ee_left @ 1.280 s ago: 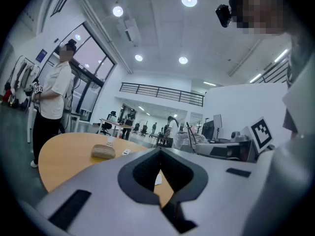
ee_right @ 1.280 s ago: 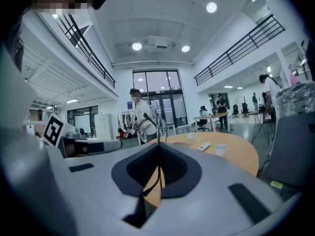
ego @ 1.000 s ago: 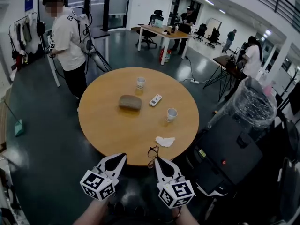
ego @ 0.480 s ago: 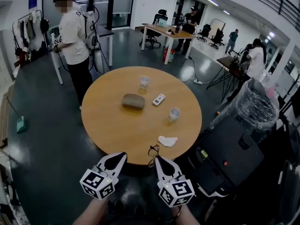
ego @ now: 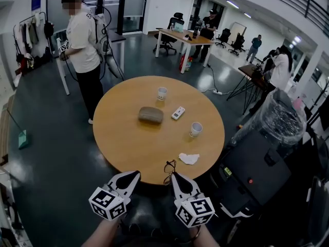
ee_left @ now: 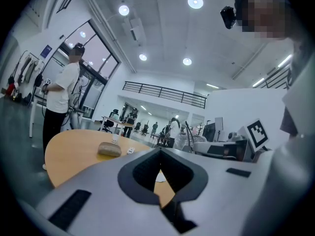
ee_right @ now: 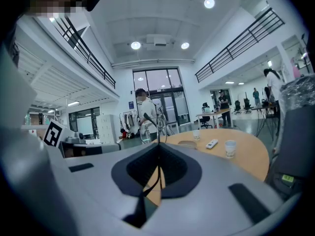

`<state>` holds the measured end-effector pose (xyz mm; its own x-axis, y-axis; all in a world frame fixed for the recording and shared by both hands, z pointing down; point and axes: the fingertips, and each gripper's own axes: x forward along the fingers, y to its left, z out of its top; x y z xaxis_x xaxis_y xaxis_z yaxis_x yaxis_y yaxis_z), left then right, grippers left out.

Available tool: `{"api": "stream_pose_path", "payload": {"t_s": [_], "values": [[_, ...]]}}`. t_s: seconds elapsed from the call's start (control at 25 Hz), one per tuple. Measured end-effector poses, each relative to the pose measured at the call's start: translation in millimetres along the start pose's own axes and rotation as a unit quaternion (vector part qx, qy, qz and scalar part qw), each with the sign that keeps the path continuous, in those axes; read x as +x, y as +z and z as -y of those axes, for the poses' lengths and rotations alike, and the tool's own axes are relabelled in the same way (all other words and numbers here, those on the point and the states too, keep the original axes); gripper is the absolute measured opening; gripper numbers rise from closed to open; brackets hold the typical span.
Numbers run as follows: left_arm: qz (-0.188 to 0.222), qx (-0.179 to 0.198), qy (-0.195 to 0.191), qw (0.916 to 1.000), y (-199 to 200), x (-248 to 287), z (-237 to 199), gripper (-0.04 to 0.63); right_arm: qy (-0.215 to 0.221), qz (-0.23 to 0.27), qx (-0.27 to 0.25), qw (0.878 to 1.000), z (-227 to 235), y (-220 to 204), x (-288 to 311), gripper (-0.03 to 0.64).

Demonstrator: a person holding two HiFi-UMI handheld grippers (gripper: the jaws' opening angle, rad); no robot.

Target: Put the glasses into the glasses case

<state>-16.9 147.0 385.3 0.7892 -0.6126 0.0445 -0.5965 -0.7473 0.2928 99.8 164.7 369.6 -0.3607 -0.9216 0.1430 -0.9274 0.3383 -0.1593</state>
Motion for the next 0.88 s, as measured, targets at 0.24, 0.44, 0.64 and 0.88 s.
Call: {"api": "stream_pose_path", "payload": {"t_s": [0.24, 0.44, 0.64, 0.88], "values": [[0.003, 0.005, -0.017, 0.9998, 6, -2, -34, 0.006, -0.020, 0.006, 0.002, 1.000, -8, 0, 29, -0.008], [-0.012, 0.006, -0.024, 0.9996, 5, 3, -54, 0.006, -0.035, 0.000, 0.011, 0.999, -4, -1, 47, -0.008], [-0.016, 0.002, -0.012, 0.9998, 6, 19, -83, 0.006, -0.037, -0.002, 0.009, 0.999, 14, 3, 82, -0.008], [-0.026, -0.003, 0.018, 0.9995, 7, 58, -128, 0.006, -0.021, -0.017, 0.016, 1.000, 50, 3, 142, -0.008]]}}
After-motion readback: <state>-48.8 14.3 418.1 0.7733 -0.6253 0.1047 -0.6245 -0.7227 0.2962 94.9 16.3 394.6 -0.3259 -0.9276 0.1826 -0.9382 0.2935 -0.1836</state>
